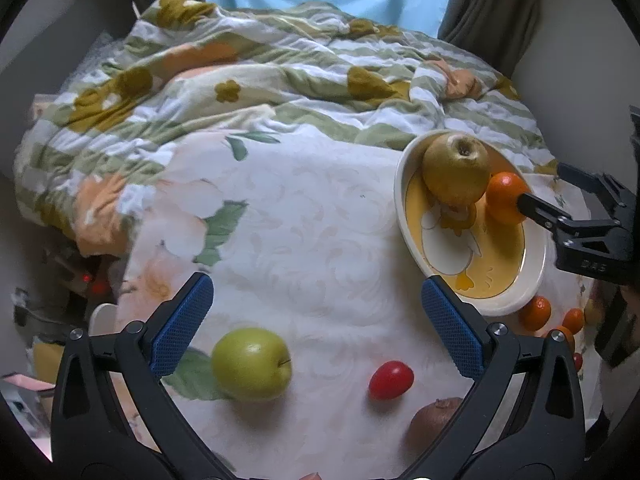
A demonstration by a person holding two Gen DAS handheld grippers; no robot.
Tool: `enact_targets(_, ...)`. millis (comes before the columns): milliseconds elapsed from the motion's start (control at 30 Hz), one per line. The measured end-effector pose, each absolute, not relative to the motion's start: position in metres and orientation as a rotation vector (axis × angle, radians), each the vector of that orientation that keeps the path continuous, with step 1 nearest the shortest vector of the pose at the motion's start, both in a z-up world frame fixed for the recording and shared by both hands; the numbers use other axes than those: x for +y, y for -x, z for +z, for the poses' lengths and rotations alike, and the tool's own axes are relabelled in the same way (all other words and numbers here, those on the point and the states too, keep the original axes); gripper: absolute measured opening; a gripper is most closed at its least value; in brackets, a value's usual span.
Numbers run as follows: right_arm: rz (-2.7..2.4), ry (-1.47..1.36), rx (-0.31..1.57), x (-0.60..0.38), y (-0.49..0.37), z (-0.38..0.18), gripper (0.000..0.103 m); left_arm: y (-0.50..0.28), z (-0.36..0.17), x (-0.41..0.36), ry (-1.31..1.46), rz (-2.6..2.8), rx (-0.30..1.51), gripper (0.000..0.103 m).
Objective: Organize fruits
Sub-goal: 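Place the big orange into the bowl beside the apple with the right gripper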
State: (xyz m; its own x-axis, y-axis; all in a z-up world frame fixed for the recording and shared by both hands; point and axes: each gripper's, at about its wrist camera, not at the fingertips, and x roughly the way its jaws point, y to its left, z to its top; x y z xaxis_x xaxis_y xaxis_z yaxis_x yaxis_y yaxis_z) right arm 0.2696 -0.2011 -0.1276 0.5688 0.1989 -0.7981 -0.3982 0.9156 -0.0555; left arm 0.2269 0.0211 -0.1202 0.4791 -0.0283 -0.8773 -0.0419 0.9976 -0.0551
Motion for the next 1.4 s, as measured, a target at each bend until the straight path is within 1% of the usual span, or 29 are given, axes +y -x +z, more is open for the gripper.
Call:
enact_targets(167,0.309,0.202,0.89,-0.206,-0.248,-0.099,0.099,-0.213,-0.096,0.023,0.027,0.01,1.032,0.103)
enact_targets(433,0.222,0.109,0.838,-0.215,-0.19,-0.043,0.099,-0.179,-0.048,0.029,0.012,-0.009,0.952,0.103)
enact_targets(667,0.129,0.065,0.83,-0.217,-0.137,-0.021,0.099,-0.146,-0.024,0.031,0.01,-0.069,0.887,0.103)
enact_targets(1067,0.08,-0.003,0.833,-0.232,-0.065,-0.036,0.099,-0.099,-0.035,0.013,0.006,-0.07,0.883,0.103)
enact_targets(1233,0.119,0.01,0.832,-0.246,-0.054,-0.061,0.099,-0.08,-0.061,-0.006,0.05,-0.05,0.905,0.103)
enact_targets(1400,0.161,0.041,0.834,-0.259,-0.05,-0.087,0.099,-0.068,-0.098,-0.029,0.083,-0.052,0.957,0.103)
